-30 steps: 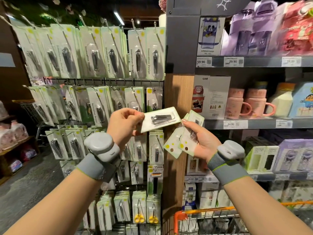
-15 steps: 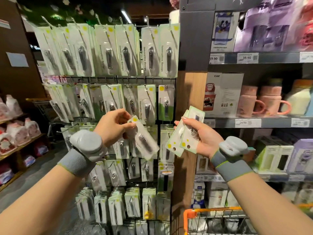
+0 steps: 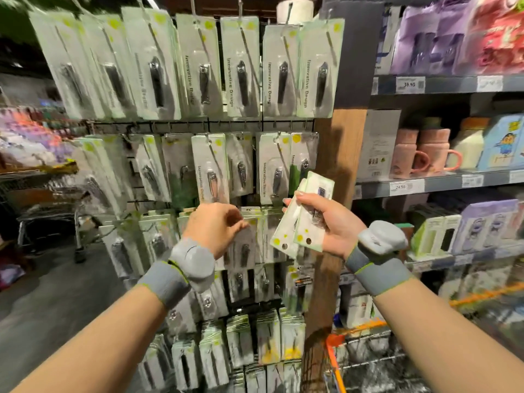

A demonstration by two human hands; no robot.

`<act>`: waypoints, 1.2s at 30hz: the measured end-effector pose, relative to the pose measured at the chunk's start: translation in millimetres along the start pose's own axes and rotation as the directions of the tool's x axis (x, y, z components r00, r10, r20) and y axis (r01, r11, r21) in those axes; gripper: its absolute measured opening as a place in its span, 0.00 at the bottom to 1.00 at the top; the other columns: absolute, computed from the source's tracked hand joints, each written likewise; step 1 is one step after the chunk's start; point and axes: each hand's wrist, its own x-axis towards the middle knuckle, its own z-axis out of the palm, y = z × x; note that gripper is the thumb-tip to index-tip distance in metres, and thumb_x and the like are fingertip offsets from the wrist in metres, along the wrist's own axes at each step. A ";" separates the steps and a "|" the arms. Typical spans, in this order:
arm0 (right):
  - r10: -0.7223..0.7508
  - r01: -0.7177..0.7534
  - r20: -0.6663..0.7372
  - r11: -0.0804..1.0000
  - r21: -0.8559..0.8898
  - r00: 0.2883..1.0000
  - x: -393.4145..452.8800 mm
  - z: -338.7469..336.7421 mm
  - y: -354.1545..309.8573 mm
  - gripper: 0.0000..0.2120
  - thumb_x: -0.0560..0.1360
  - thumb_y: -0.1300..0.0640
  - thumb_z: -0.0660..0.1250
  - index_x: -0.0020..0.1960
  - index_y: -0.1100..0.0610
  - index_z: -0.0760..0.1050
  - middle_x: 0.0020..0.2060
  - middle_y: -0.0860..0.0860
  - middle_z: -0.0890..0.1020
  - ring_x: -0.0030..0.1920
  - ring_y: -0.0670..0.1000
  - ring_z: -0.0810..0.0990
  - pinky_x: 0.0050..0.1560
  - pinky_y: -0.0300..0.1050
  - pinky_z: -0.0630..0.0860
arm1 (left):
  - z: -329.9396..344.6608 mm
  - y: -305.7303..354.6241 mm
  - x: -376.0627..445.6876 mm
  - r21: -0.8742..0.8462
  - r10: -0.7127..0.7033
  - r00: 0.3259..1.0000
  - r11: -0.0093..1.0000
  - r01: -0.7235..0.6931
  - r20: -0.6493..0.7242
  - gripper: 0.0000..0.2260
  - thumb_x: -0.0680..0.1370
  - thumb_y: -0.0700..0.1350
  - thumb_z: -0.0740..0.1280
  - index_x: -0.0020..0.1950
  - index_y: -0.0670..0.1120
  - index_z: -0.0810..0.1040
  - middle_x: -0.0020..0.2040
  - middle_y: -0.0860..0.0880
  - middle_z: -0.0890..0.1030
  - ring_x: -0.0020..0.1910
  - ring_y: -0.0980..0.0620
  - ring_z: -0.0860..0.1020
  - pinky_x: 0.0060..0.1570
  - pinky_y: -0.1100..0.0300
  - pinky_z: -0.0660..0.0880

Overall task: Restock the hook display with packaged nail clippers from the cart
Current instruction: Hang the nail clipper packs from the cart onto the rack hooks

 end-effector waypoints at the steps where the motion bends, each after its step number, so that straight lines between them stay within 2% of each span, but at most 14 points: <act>1: -0.007 0.007 -0.014 1.000 -0.005 1.000 0.3 2.6 1.3 0.07 0.78 0.62 0.61 0.48 0.61 0.77 0.46 0.57 0.81 0.45 0.54 0.79 0.48 0.53 0.76 | 3.0 -1.1 1.5 0.007 0.008 1.000 1.000 -0.008 -0.028 0.07 0.74 0.50 0.70 0.45 0.47 0.83 0.42 0.48 0.84 0.44 0.49 0.81 0.46 0.57 0.76; 4: 0.003 -0.004 -0.023 1.000 -0.021 1.000 0.7 6.8 2.3 0.06 0.78 0.61 0.63 0.47 0.61 0.78 0.46 0.57 0.82 0.44 0.54 0.80 0.48 0.53 0.77 | 10.3 2.1 3.7 0.030 0.043 0.998 0.999 -0.042 -0.039 0.07 0.74 0.52 0.70 0.45 0.49 0.82 0.43 0.48 0.84 0.46 0.46 0.81 0.47 0.53 0.77; 9: 0.034 -0.034 0.012 0.999 -0.029 0.999 4.4 12.9 2.2 0.12 0.76 0.60 0.65 0.57 0.64 0.75 0.36 0.55 0.83 0.35 0.51 0.83 0.33 0.47 0.80 | 15.7 6.0 6.5 0.012 0.011 0.999 1.000 -0.011 -0.047 0.07 0.75 0.52 0.69 0.47 0.49 0.82 0.45 0.49 0.84 0.47 0.46 0.81 0.48 0.54 0.77; 12: 0.042 -0.041 0.035 0.998 -0.049 0.998 7.1 14.5 2.5 0.12 0.75 0.59 0.66 0.56 0.64 0.75 0.36 0.55 0.83 0.35 0.51 0.83 0.35 0.46 0.80 | 14.7 7.1 9.0 0.014 -0.028 0.999 0.999 0.028 -0.029 0.07 0.75 0.52 0.69 0.46 0.49 0.82 0.44 0.49 0.84 0.47 0.46 0.80 0.48 0.55 0.77; 14: 0.041 -0.039 0.053 0.998 -0.042 0.998 8.4 15.2 3.6 0.15 0.75 0.60 0.66 0.60 0.65 0.74 0.36 0.55 0.83 0.35 0.52 0.83 0.35 0.47 0.80 | 13.3 9.6 9.8 0.029 -0.054 0.999 0.998 0.054 0.000 0.08 0.75 0.52 0.69 0.45 0.48 0.82 0.43 0.48 0.84 0.47 0.46 0.80 0.48 0.54 0.77; 20: 0.028 -0.024 0.075 0.998 -0.051 0.997 9.7 13.9 5.5 0.13 0.75 0.60 0.66 0.57 0.65 0.75 0.38 0.56 0.83 0.38 0.53 0.82 0.40 0.48 0.81 | 14.8 24.1 15.4 0.177 -0.134 0.990 0.976 0.126 0.033 0.13 0.78 0.53 0.64 0.50 0.44 0.81 0.49 0.42 0.82 0.53 0.42 0.77 0.51 0.54 0.74; 25: 0.044 -0.040 0.084 0.998 -0.048 0.995 6.8 11.5 2.8 0.16 0.76 0.60 0.65 0.60 0.67 0.74 0.34 0.56 0.82 0.34 0.52 0.82 0.36 0.46 0.80 | 21.8 30.9 19.9 0.247 -0.230 0.968 0.948 0.201 0.095 0.16 0.80 0.53 0.61 0.51 0.41 0.79 0.50 0.39 0.80 0.52 0.38 0.77 0.49 0.52 0.73; 27: 0.047 -0.044 0.081 0.998 -0.033 0.996 6.4 10.7 2.3 0.18 0.76 0.60 0.65 0.62 0.67 0.73 0.35 0.56 0.83 0.34 0.52 0.82 0.35 0.46 0.80 | 20.8 31.8 17.9 0.262 -0.202 0.975 0.949 0.172 0.092 0.16 0.80 0.53 0.59 0.49 0.42 0.79 0.49 0.40 0.80 0.51 0.39 0.77 0.47 0.52 0.73; 29: 0.052 -0.049 0.078 0.998 -0.038 0.996 7.0 10.4 2.7 0.17 0.76 0.60 0.66 0.62 0.67 0.73 0.35 0.56 0.83 0.34 0.52 0.82 0.36 0.46 0.80 | 13.5 33.9 14.2 0.248 -0.115 0.993 0.962 0.111 0.001 0.16 0.80 0.53 0.58 0.42 0.43 0.76 0.44 0.42 0.81 0.47 0.40 0.78 0.43 0.54 0.71; 31: 0.073 -0.070 0.070 0.997 -0.040 0.995 6.7 10.2 2.0 0.14 0.75 0.58 0.66 0.57 0.66 0.76 0.37 0.56 0.82 0.37 0.53 0.82 0.43 0.49 0.80 | 6.2 37.9 8.0 0.114 -0.007 0.992 0.993 0.021 -0.125 0.17 0.80 0.53 0.59 0.34 0.45 0.72 0.36 0.45 0.79 0.40 0.42 0.76 0.39 0.55 0.69; 33: 0.108 -0.108 0.086 0.994 -0.006 0.990 5.7 10.2 0.9 0.12 0.72 0.57 0.67 0.51 0.64 0.78 0.41 0.57 0.80 0.42 0.55 0.80 0.56 0.54 0.75 | 0.0 43.7 2.0 -0.165 0.014 0.993 0.986 -0.034 -0.121 0.19 0.79 0.54 0.61 0.33 0.45 0.76 0.31 0.48 0.79 0.35 0.46 0.77 0.37 0.56 0.72; 34: 0.121 -0.123 0.095 0.992 0.023 0.988 4.0 11.9 0.0 0.12 0.71 0.57 0.67 0.50 0.64 0.78 0.43 0.58 0.79 0.44 0.56 0.79 0.59 0.55 0.73 | -2.2 46.4 -0.4 -0.330 -0.009 1.000 0.944 -0.001 -0.028 0.18 0.78 0.55 0.62 0.35 0.45 0.79 0.31 0.50 0.80 0.33 0.49 0.78 0.38 0.57 0.74; 36: 0.106 -0.113 0.087 0.990 0.082 0.991 3.7 14.0 -0.9 0.13 0.72 0.57 0.66 0.54 0.63 0.77 0.44 0.58 0.79 0.46 0.56 0.79 0.54 0.55 0.76 | -3.4 47.0 -4.4 -0.576 -0.019 0.973 0.803 0.153 0.232 0.13 0.75 0.52 0.68 0.41 0.41 0.81 0.33 0.50 0.81 0.32 0.52 0.76 0.39 0.56 0.76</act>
